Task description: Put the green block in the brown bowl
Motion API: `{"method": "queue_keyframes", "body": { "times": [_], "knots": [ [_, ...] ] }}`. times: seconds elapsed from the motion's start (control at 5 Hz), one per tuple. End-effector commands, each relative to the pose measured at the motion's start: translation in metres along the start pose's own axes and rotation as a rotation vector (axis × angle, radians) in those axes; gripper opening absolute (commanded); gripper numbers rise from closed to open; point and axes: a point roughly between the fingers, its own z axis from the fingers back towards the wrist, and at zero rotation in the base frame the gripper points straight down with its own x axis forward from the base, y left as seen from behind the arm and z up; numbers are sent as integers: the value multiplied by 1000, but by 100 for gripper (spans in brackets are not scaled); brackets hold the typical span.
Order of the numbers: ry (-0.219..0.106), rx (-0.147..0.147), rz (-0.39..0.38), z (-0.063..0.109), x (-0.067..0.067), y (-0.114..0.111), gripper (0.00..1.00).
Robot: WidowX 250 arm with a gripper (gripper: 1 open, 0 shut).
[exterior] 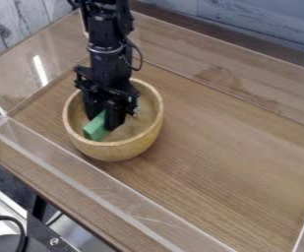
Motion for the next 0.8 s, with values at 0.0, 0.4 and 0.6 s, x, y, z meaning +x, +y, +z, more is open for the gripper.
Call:
{"method": "queue_keyframes", "body": {
  "times": [0.0,0.4,0.6],
  "knots": [
    [-55,13,1,20,7,1,100],
    [-142,7,8,63,7,-3,100],
    [-199,12,11,96,7,-8,100]
  ]
}}
